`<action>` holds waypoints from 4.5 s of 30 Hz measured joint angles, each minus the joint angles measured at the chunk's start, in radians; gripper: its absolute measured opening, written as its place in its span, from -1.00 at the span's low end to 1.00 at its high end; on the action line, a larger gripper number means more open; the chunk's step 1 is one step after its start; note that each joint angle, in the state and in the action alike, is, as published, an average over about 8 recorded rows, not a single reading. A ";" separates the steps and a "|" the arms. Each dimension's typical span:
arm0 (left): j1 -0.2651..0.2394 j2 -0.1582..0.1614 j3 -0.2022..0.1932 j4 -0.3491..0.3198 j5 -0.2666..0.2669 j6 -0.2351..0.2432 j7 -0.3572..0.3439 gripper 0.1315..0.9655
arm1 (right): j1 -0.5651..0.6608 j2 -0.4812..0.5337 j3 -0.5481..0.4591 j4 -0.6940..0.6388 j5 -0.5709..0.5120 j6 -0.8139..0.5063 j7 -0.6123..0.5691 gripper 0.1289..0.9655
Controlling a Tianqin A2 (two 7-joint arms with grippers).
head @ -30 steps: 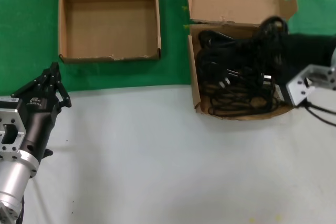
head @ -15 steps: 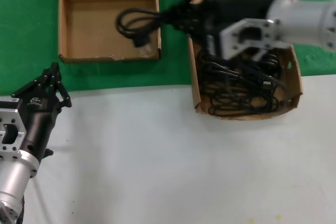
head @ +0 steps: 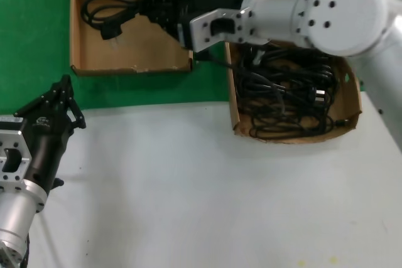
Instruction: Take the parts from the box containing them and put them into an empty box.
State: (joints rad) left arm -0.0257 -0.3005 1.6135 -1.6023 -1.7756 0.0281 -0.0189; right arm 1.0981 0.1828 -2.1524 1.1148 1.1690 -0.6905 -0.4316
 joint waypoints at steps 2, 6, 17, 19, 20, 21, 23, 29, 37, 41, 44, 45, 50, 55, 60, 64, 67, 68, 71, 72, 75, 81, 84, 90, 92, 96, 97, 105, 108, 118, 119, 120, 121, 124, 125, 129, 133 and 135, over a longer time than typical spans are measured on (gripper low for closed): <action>0.000 0.000 0.000 0.000 0.000 0.000 0.000 -0.97 | 0.006 -0.026 0.000 -0.058 0.026 0.024 -0.048 -0.81; 0.000 0.000 0.000 0.000 0.000 0.000 0.000 -0.97 | 0.012 -0.065 0.003 -0.153 0.079 0.061 -0.143 -0.77; 0.000 0.000 0.000 0.000 0.000 0.000 0.000 -0.97 | 0.004 -0.074 0.016 -0.221 0.152 0.100 -0.249 -0.63; 0.000 0.000 0.000 0.000 0.000 0.000 0.000 -0.97 | 0.002 -0.065 0.025 -0.210 0.167 0.103 -0.259 -0.57; 0.000 0.000 0.000 0.000 0.000 0.000 0.000 -0.97 | 0.000 -0.059 0.030 -0.200 0.174 0.105 -0.261 -0.54; 0.000 0.000 0.000 0.000 0.000 0.000 0.000 -0.97 | -0.003 -0.051 0.035 -0.188 0.179 0.105 -0.261 -0.52; 0.000 0.000 0.000 0.000 0.000 0.000 0.000 -0.97 | -0.011 -0.032 0.045 -0.154 0.189 0.106 -0.253 -0.47; 0.000 0.000 0.000 0.000 0.000 0.000 0.000 -0.97 | -0.056 0.043 0.080 -0.017 0.220 0.102 -0.217 -0.18; 0.000 0.000 0.000 0.000 0.000 0.000 0.000 -0.97 | -0.125 0.128 0.113 0.145 0.246 0.095 -0.162 0.24; 0.000 0.000 0.000 0.000 0.000 0.000 0.000 -0.97 | -0.135 0.141 0.120 0.173 0.251 0.095 -0.152 0.36; 0.000 0.000 0.000 0.000 0.000 0.000 0.000 -0.97 | -0.138 0.143 0.121 0.177 0.252 0.096 -0.150 0.36; 0.000 0.000 0.000 0.000 0.000 0.000 0.000 -0.97 | -0.141 0.143 0.122 0.178 0.253 0.098 -0.148 0.36; 0.001 0.000 0.000 0.000 -0.001 -0.001 0.000 -0.97 | -0.168 0.142 0.135 0.187 0.264 0.115 -0.131 0.36; 0.002 0.000 -0.001 0.000 -0.002 -0.002 0.002 -0.97 | -0.220 0.141 0.158 0.204 0.284 0.147 -0.101 0.59; 0.004 0.000 -0.002 0.000 -0.004 -0.004 0.003 -0.95 | -0.282 0.139 0.186 0.223 0.309 0.185 -0.063 0.97; 0.005 0.000 -0.003 0.000 -0.005 -0.006 0.004 -0.91 | -0.333 0.138 0.209 0.240 0.329 0.216 -0.032 0.97; 0.006 0.000 -0.003 0.001 -0.006 -0.007 0.005 -0.89 | -0.371 0.137 0.226 0.252 0.344 0.240 -0.009 0.98; 0.007 0.000 -0.003 0.001 -0.006 -0.007 0.005 -0.86 | -0.384 0.136 0.232 0.256 0.349 0.248 -0.001 0.99; 0.008 0.000 -0.004 0.001 -0.007 -0.008 0.006 -0.77 | -0.423 0.135 0.249 0.269 0.365 0.272 0.023 1.00; 0.008 0.000 -0.004 0.001 -0.008 -0.009 0.006 -0.74 | -0.436 0.135 0.255 0.273 0.370 0.281 0.031 1.00; 0.009 0.000 -0.005 0.001 -0.009 -0.010 0.007 -0.65 | -0.474 0.134 0.272 0.285 0.384 0.304 0.053 1.00; 0.011 0.000 -0.006 0.001 -0.011 -0.012 0.008 -0.40 | -0.551 0.132 0.307 0.310 0.415 0.351 0.100 1.00; 0.012 0.000 -0.006 0.001 -0.012 -0.013 0.009 -0.25 | -0.590 0.131 0.324 0.322 0.430 0.376 0.123 1.00; 0.014 0.000 -0.007 0.001 -0.013 -0.015 0.010 0.07 | -0.666 0.129 0.358 0.347 0.460 0.423 0.169 1.00; 0.015 0.000 -0.008 0.001 -0.014 -0.016 0.011 0.20 | -0.691 0.128 0.370 0.355 0.470 0.439 0.185 1.00; 0.016 0.000 -0.008 0.001 -0.015 -0.018 0.012 0.36 | -0.743 0.127 0.393 0.371 0.491 0.470 0.216 1.00; 0.017 0.000 -0.009 0.001 -0.016 -0.018 0.012 0.41 | -0.755 0.126 0.399 0.375 0.496 0.478 0.224 1.00; 0.019 0.000 -0.010 0.002 -0.018 -0.021 0.014 0.66 | -0.859 0.124 0.445 0.408 0.536 0.542 0.286 1.00; 0.020 0.000 -0.011 0.002 -0.019 -0.022 0.015 0.73 | -0.897 0.123 0.462 0.421 0.551 0.565 0.309 1.00; 0.024 0.001 -0.012 0.002 -0.023 -0.026 0.017 0.94 | -1.024 0.119 0.519 0.461 0.602 0.644 0.386 1.00; 0.024 0.001 -0.013 0.002 -0.023 -0.026 0.018 0.96 | -1.034 0.119 0.524 0.465 0.606 0.651 0.392 1.00; 0.024 0.001 -0.013 0.002 -0.023 -0.026 0.018 0.97 | -1.043 0.119 0.528 0.468 0.609 0.656 0.398 1.00; 0.024 0.001 -0.013 0.002 -0.023 -0.027 0.018 0.98 | -1.050 0.118 0.531 0.470 0.612 0.661 0.402 1.00; 0.025 0.001 -0.013 0.002 -0.024 -0.027 0.018 1.00 | -1.063 0.118 0.537 0.474 0.617 0.669 0.410 1.00; 0.025 0.001 -0.013 0.002 -0.024 -0.027 0.018 1.00 | -1.064 0.118 0.537 0.474 0.618 0.670 0.411 1.00; 0.025 0.001 -0.013 0.002 -0.024 -0.027 0.018 1.00 | -1.066 0.118 0.538 0.475 0.618 0.670 0.412 1.00; 0.025 0.001 -0.013 0.002 -0.024 -0.027 0.018 1.00 | -1.066 0.118 0.538 0.475 0.618 0.671 0.412 1.00; 0.025 0.001 -0.013 0.002 -0.024 -0.027 0.018 1.00 | -1.066 0.118 0.538 0.475 0.618 0.671 0.412 1.00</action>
State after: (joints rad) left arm -0.0008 -0.3000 1.6004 -1.6000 -1.7992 0.0009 -0.0006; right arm 0.0323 0.3009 -1.6145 1.5897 1.7873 -0.0200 -0.0195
